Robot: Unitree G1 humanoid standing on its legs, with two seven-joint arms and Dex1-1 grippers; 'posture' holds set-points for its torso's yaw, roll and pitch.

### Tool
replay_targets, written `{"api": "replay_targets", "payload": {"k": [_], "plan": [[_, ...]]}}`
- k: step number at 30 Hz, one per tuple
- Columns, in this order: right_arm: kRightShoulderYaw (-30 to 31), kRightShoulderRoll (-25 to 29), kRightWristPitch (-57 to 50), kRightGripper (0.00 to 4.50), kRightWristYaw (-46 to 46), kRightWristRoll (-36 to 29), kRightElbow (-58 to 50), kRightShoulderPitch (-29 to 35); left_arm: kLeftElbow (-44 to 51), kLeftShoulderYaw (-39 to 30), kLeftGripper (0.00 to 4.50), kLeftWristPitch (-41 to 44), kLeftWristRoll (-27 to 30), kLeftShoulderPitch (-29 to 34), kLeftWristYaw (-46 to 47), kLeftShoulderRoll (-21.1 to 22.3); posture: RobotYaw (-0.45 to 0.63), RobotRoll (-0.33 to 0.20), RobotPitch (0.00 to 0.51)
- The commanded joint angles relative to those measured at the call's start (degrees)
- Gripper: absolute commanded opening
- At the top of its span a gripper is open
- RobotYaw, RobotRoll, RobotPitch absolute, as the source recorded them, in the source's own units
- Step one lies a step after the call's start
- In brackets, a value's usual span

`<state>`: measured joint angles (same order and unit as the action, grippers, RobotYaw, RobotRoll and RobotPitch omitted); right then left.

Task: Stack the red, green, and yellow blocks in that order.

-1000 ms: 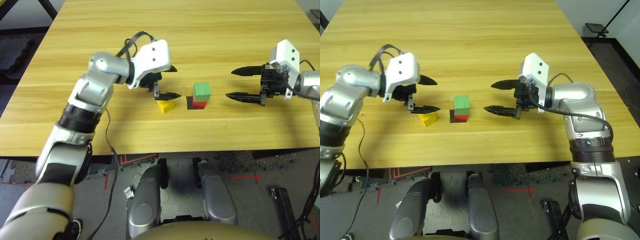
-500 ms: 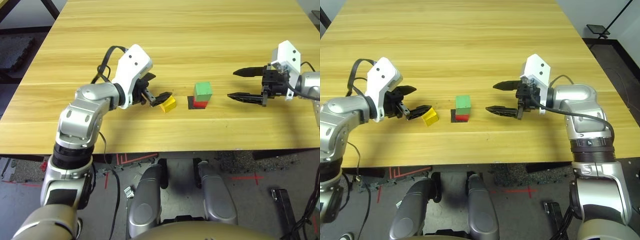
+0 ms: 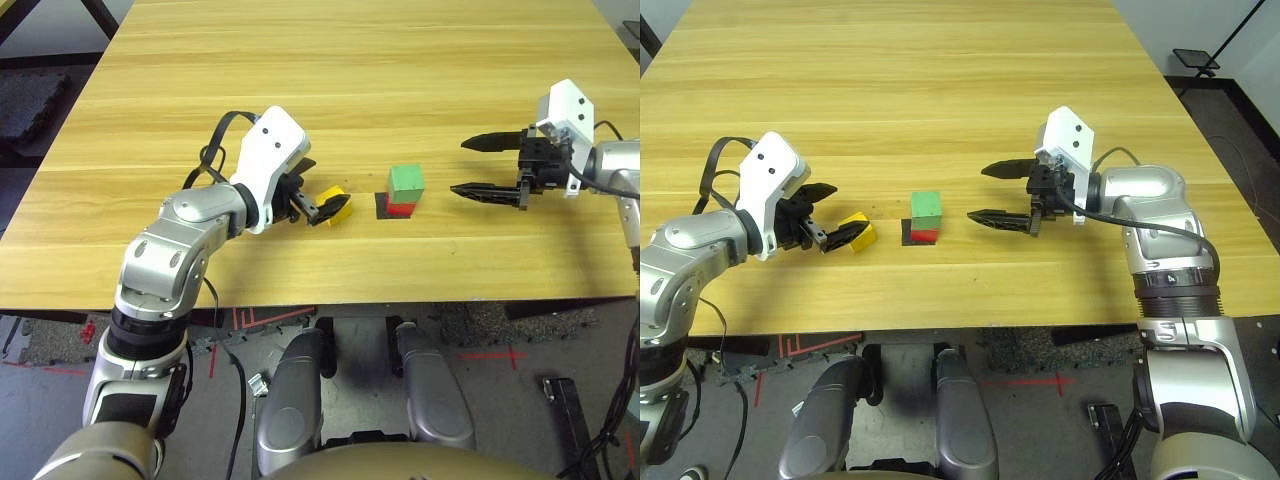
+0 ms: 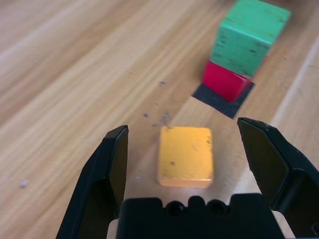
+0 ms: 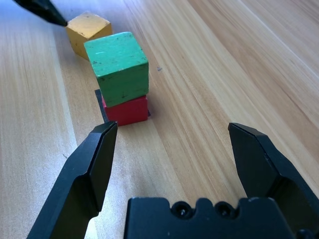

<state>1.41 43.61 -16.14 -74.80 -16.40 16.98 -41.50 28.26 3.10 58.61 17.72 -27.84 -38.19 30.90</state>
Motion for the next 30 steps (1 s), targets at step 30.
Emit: {"api": "replay_targets", "payload": {"k": [30], "plan": [[0.83,-0.58,1.58,4.50,-0.03,1.11,1.39,-0.50,-12.09,4.73,4.30,-13.68,-2.70,5.33,3.51,-0.32,0.24,0.087,0.275]]}}
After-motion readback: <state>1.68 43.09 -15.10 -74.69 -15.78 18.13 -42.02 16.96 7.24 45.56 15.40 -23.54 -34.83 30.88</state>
